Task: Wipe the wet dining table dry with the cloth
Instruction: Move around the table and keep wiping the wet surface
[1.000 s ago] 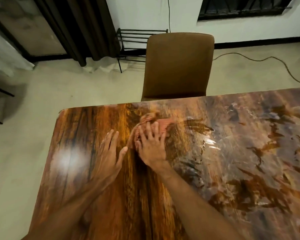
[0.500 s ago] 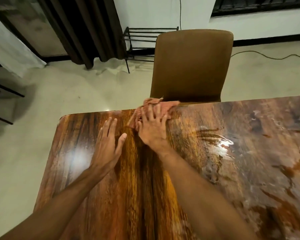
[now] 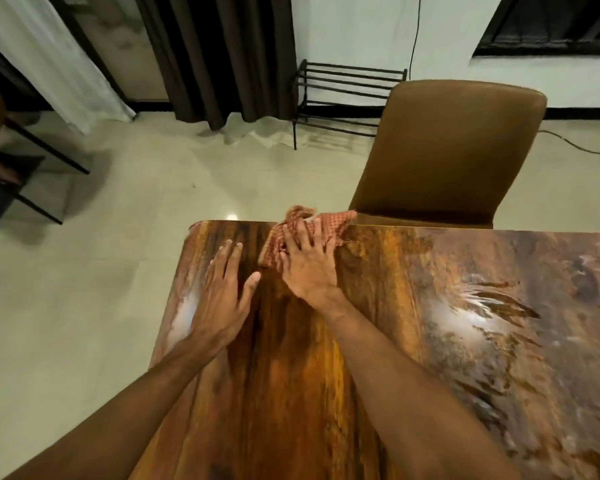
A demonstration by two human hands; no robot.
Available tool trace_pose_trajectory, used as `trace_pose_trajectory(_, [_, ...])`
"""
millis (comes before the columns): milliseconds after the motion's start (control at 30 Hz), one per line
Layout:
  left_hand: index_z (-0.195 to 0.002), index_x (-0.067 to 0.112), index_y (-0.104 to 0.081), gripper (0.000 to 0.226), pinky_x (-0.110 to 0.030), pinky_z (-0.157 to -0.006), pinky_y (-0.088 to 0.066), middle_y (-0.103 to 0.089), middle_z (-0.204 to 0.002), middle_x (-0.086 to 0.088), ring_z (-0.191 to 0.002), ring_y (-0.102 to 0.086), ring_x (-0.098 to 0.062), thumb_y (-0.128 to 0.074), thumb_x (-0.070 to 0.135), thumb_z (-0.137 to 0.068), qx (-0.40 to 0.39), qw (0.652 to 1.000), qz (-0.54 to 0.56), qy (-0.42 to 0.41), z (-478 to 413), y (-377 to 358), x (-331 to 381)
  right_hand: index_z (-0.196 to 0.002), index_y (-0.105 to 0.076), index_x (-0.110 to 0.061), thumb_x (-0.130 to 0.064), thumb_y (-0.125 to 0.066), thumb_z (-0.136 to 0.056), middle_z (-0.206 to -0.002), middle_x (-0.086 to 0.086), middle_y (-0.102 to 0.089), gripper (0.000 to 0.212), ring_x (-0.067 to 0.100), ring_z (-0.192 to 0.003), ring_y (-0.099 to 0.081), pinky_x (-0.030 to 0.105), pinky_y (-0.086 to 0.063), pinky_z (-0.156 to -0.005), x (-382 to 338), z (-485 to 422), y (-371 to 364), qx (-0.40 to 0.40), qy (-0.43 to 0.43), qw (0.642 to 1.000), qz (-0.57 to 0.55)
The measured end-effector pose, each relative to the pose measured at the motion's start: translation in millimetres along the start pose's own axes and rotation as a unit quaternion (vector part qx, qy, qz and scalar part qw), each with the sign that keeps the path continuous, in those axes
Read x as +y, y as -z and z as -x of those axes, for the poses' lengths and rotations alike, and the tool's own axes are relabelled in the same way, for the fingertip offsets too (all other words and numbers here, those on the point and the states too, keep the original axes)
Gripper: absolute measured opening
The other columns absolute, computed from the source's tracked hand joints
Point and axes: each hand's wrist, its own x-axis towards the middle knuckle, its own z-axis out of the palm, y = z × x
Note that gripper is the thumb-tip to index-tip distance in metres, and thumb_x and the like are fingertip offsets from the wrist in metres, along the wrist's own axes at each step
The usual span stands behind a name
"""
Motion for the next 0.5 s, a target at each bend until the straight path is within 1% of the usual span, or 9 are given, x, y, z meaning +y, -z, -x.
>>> trace_pose_trajectory(67, [-0.156,0.016,-0.025,0.066,-0.039,-0.125,-0.01,-0.02,-0.165,-0.006,-0.152,-0.01,-0.014,-0.034,0.051,-0.101,0.019,1.0,-0.019,-0.014,-1,12,-22,-0.167,-0.014,-0.026,-0.046,-0.028,-0.11,-0.176,0.005,0.004,0.062,0.039,-0.159,0.011,0.065,0.002,-0.126,-47,-11,-3,-0.02,0.048,0.999,0.007])
trace_pose_trajectory(133, [-0.157,0.017,-0.022,0.065,-0.04,-0.125,-0.012,-0.014,-0.166,-0.004,-0.151,-0.003,-0.009,-0.036,0.048,-0.102,0.016,0.999,0.022,-0.021,-4,25,-43,-0.167,-0.013,-0.028,-0.046,-0.027,-0.111,-0.176,0.003,0.006,0.061,0.036,-0.16,0.012,0.063,0.002,-0.127,-67,-22,-5,-0.037,0.067,0.997,0.023])
trace_pose_trajectory(233, [-0.159,0.022,-0.012,0.067,-0.041,-0.125,-0.015,-0.01,-0.167,0.0,-0.153,-0.009,-0.016,-0.031,0.053,-0.102,0.001,0.998,0.061,-0.001,-8,45,-80,-0.167,-0.013,-0.03,-0.047,-0.026,-0.111,-0.176,0.0,0.001,0.061,0.033,-0.161,0.01,0.063,0.0,-0.125,-72,-27,-5,-0.039,0.036,0.998,0.024])
trace_pose_trajectory(300, [-0.158,0.021,-0.014,0.068,-0.043,-0.124,-0.016,-0.011,-0.167,-0.002,-0.153,-0.01,-0.019,-0.027,0.057,-0.101,0.001,0.998,0.061,0.021,-5,56,-105,-0.167,-0.011,-0.029,-0.047,-0.025,-0.111,-0.176,0.0,0.002,0.061,0.035,-0.16,0.011,0.064,-0.001,-0.125,-88,-31,-8,-0.031,0.01,0.999,0.029])
trace_pose_trajectory(333, [-0.158,0.019,-0.016,0.069,-0.043,-0.124,-0.016,-0.011,-0.167,-0.003,-0.153,-0.01,-0.019,-0.027,0.056,-0.101,0.001,0.998,0.063,0.026,-4,60,-114,-0.167,-0.01,-0.03,-0.048,-0.026,-0.11,-0.176,0.0,0.003,0.062,0.035,-0.16,0.011,0.065,-0.001,-0.124,-103,-37,-9,-0.037,0.018,0.999,0.023])
trace_pose_trajectory(433, [-0.157,0.015,-0.02,0.066,-0.042,-0.124,-0.016,-0.012,-0.166,-0.005,-0.153,-0.01,-0.02,-0.031,0.051,-0.103,0.009,0.997,0.067,0.033,5,68,-143,-0.167,-0.012,-0.031,-0.048,-0.028,-0.111,-0.176,-0.001,0.005,0.061,0.033,-0.16,0.013,0.066,0.0,-0.125,-162,-62,-18,-0.056,0.109,0.992,0.033])
trace_pose_trajectory(500, [-0.157,0.015,-0.021,0.065,-0.041,-0.124,-0.017,-0.013,-0.166,-0.005,-0.153,-0.012,-0.021,-0.033,0.049,-0.103,0.013,0.996,0.07,0.047,12,75,-158,-0.166,-0.019,-0.03,-0.046,-0.028,-0.111,-0.176,-0.002,0.007,0.058,0.033,-0.16,0.015,0.066,-0.001,-0.126,-187,-70,-21,-0.076,0.131,0.988,0.04])
